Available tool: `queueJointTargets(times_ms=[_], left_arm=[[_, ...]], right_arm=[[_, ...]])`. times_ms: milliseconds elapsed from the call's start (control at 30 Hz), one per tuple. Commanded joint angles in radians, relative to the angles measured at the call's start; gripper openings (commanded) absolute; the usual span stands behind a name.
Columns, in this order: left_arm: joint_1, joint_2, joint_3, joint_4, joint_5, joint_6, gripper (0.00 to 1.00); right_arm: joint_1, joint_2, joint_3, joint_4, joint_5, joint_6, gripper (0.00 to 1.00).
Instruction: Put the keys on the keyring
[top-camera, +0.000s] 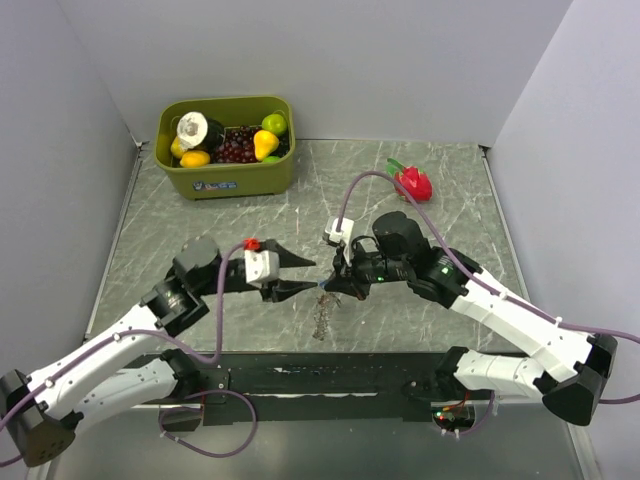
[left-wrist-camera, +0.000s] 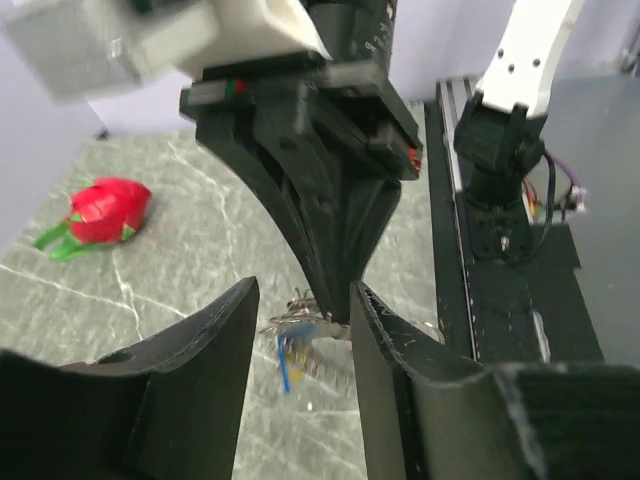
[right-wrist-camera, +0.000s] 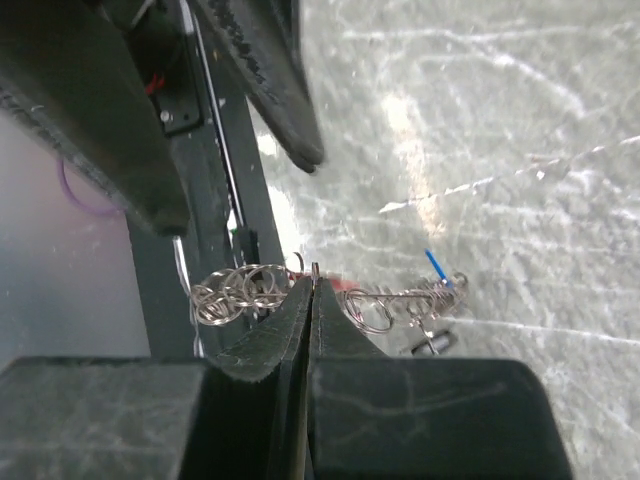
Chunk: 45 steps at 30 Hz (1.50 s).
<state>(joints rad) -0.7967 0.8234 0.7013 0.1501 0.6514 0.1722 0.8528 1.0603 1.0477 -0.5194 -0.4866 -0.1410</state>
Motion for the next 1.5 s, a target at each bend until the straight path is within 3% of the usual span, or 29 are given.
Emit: queueJointTargets(times_ms=[0,233,433,900,1033,1167,1467], left_arm=[[-0.004,0.117,0.150,-0.317,0.060,0.139,0.49],[-0.004,0.272,0.239,-0.431,0.151,0.231,0.50],[-0.004,0.315,0.276,-0.446,0.174,0.265,0.46],[-0.006,0.347,0.277,-0.423,0.206,0.283,0.20],[-0.006,0.349,0.268,-0.385,0.215,0.262,0.18],[-0.006,0.345,0.262,-0.357,0.221,0.259,0.01],[-0.006,0.322,0.224,-0.293,0.235,0.236,0.01]], right_arm=[[-0.001,0.007,0.078,-0.033,-0.023,-0.041,0.00],[-0.003,-0.020,0.063,-0.025,-0.024,-0.034,0.00],[-0.003,-0.020,0.061,-0.024,-0.026,-0.034,0.00],[-0.003,-0.017,0.051,-0.002,-0.033,-0.031,0.00],[-0.003,-0.011,0.048,0.001,-0.030,-0.028,0.00],[-0.003,-0.008,0.043,0.005,-0.032,-0.026,0.00],[-0.004,0.001,0.040,0.009,-0.029,-0.029,0.00]])
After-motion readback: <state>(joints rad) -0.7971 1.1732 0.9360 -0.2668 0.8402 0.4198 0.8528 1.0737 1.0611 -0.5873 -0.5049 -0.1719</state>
